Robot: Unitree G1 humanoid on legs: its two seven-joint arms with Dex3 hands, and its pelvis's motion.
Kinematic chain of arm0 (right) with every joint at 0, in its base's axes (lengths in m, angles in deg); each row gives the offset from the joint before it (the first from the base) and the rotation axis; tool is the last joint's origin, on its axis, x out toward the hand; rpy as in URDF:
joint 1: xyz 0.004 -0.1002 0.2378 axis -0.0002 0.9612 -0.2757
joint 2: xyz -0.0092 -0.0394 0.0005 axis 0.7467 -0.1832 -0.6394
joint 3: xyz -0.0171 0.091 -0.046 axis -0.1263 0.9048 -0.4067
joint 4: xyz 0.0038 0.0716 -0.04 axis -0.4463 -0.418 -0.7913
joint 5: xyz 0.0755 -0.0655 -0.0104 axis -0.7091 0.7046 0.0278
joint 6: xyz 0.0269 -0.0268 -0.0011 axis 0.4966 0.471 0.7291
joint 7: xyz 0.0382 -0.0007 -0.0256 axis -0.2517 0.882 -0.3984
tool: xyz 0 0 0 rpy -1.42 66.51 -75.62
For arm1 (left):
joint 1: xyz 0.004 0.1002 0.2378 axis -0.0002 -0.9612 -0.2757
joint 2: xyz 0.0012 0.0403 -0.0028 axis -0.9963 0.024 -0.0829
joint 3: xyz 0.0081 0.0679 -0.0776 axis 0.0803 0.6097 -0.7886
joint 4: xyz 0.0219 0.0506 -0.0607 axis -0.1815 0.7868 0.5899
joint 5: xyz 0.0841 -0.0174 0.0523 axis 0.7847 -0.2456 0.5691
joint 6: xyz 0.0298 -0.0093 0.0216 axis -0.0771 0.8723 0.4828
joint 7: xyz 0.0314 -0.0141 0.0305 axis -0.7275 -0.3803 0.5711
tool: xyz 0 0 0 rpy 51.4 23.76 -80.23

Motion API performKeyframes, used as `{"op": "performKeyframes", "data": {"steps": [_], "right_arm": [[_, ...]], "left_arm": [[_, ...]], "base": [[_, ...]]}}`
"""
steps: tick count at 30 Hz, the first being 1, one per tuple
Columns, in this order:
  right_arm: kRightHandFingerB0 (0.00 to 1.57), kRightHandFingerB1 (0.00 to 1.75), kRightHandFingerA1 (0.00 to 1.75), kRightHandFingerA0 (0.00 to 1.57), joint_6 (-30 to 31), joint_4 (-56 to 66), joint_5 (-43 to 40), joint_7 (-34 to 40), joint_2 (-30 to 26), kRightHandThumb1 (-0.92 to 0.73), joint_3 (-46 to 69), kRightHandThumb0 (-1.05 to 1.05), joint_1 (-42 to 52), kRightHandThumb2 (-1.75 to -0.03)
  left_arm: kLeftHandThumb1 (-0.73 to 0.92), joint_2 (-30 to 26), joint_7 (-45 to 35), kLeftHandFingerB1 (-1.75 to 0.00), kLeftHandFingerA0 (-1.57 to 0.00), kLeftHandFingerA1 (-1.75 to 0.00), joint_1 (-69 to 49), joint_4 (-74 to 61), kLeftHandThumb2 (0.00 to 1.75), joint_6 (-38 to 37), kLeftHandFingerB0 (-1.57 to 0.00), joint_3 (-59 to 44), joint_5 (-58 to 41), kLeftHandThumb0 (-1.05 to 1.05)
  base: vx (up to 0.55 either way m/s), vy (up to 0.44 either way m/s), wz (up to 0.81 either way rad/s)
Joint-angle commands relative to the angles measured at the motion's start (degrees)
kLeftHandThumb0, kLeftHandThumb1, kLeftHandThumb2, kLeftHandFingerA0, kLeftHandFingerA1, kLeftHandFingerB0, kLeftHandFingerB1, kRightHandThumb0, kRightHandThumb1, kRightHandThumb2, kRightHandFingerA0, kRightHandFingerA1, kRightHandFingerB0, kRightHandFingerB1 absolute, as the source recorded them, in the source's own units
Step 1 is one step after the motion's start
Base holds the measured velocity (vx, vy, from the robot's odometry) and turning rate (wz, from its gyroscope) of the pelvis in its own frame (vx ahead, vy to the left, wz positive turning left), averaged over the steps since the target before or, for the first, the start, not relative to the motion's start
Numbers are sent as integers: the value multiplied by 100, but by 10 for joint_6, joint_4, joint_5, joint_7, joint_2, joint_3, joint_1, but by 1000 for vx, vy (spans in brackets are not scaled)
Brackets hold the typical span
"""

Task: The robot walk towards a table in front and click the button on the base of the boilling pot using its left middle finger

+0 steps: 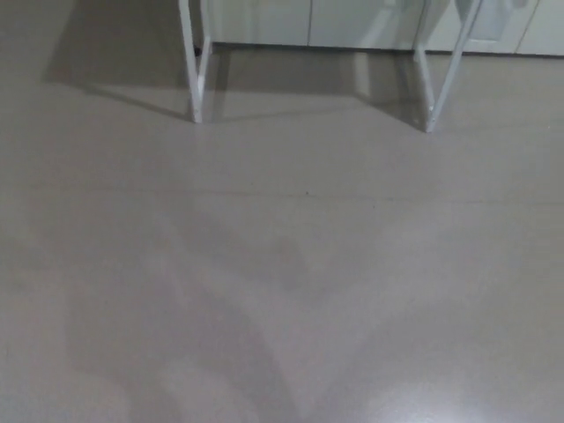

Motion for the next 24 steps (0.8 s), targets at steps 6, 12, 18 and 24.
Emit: {"op": "performKeyframes", "data": {"steps": [6,12,18,24], "right_arm": [[54,49,59,83,-17,-15,10,12,-11,-47,-5,-19,-5,-54],[53,50,59,82,-20,-19,18,19,-13,-47,-11,-19,-5,-53],[54,49,58,84,-25,-19,20,23,-14,-47,-15,-20,-2,-54],[54,49,59,83,-22,-20,21,28,-16,-48,-17,-18,-8,-54]], "left_arm": [[52,-13,7,-33,-52,-45,5,9,55,-15,-37,8,3,-17],[52,-15,7,-34,-52,-46,0,4,55,-19,-37,14,3,-17],[52,-17,11,-34,-53,-45,-2,0,55,-14,-37,16,3,-18],[53,-16,10,-34,-53,-46,1,-4,56,-18,-38,16,0,-17]], "base": [[181,115,6],[159,-89,11],[137,-327,21],[174,-3,-7]]}}
